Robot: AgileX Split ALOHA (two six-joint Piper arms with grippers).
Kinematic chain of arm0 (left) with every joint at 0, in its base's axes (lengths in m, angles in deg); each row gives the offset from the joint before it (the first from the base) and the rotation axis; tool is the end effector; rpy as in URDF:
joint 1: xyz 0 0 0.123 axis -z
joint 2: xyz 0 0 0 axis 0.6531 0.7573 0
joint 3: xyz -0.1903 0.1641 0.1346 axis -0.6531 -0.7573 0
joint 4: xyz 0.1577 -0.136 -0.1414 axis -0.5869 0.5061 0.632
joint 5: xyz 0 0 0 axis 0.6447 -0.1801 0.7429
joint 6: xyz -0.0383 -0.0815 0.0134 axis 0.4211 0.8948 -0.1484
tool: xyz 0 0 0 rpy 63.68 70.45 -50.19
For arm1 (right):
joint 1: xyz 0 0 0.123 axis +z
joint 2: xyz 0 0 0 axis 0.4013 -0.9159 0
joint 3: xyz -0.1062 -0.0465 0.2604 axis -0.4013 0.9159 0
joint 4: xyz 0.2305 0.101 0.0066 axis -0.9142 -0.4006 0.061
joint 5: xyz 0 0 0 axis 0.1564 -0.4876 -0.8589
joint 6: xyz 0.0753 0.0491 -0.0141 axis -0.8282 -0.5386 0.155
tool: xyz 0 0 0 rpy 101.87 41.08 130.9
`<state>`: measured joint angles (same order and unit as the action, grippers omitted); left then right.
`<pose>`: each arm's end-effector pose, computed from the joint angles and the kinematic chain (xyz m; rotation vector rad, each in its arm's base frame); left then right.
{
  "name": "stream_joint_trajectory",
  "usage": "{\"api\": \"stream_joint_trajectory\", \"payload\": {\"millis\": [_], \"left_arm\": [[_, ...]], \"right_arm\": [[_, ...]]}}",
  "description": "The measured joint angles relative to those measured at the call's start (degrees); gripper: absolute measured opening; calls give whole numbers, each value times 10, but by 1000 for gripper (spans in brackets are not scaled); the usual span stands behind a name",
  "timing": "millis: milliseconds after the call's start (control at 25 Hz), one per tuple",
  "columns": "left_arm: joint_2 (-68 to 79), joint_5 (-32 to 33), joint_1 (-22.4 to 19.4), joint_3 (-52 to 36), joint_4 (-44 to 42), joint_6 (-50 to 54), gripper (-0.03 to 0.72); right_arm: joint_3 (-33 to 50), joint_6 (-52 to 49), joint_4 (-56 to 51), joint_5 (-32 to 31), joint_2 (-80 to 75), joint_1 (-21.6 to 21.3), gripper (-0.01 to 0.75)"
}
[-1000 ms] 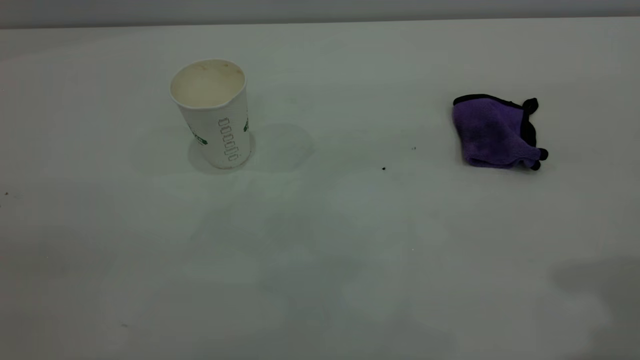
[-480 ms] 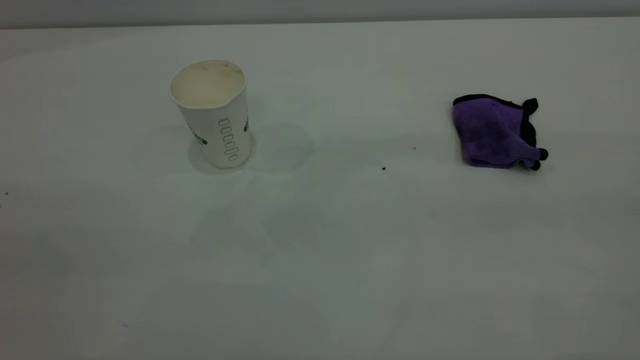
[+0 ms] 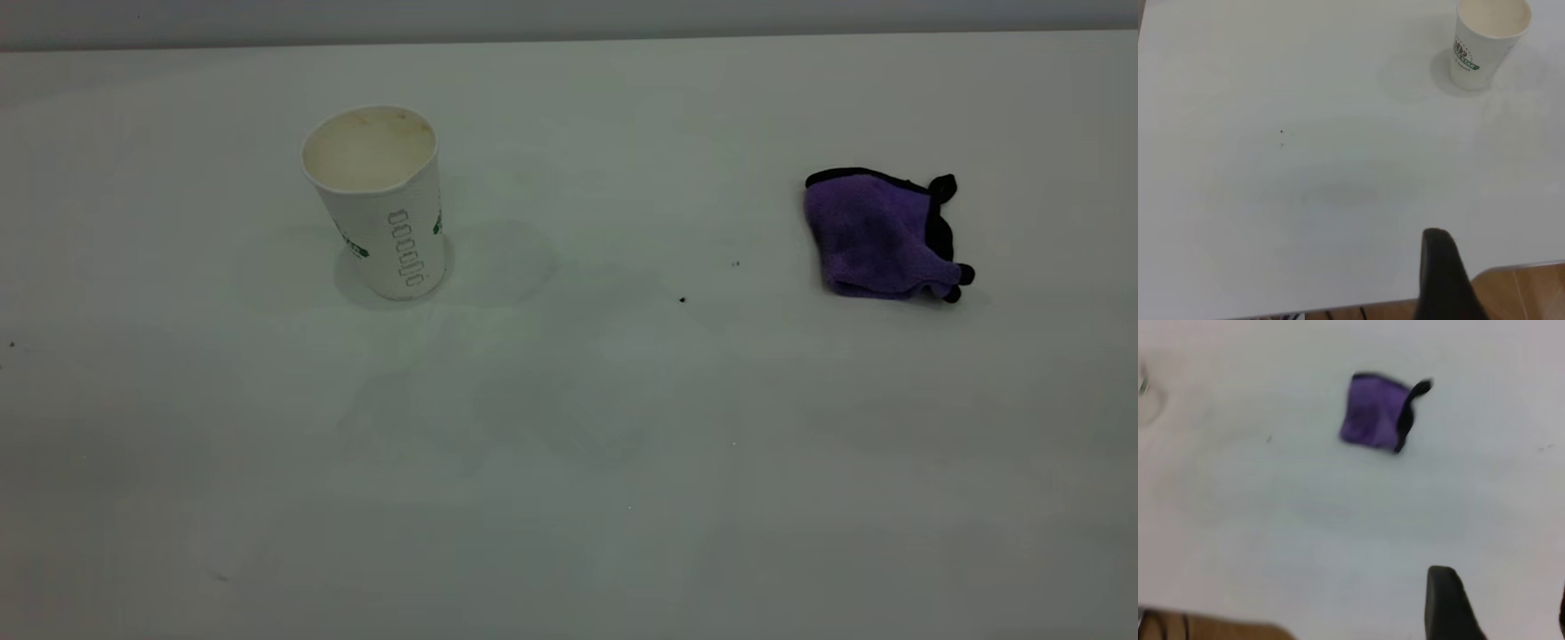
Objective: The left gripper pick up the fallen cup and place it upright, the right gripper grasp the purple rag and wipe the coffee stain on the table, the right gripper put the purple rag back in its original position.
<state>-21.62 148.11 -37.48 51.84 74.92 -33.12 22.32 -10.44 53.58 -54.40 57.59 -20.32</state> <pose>-0.0099 -0.0016 0.2689 0.1007 2.0968 -0.0435 -0.0051 0.0082 0.2656 -0.1012 2.1501 0.1405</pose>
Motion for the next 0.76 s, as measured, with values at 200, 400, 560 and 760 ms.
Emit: {"api": "stream_joint_trajectory", "payload": {"millis": [200,400,560,760], "left_arm": [[0,0,0,0,0,0,474],[0,0,0,0,0,0,474],[0,0,0,0,0,0,474],[0,0,0,0,0,0,474]], "right_arm": [[0,0,0,-2,15,-8,438],[0,0,0,-2,16,16,438],[0,1,0,-2,16,26,438],[0,1,0,-3,16,29,438]]}}
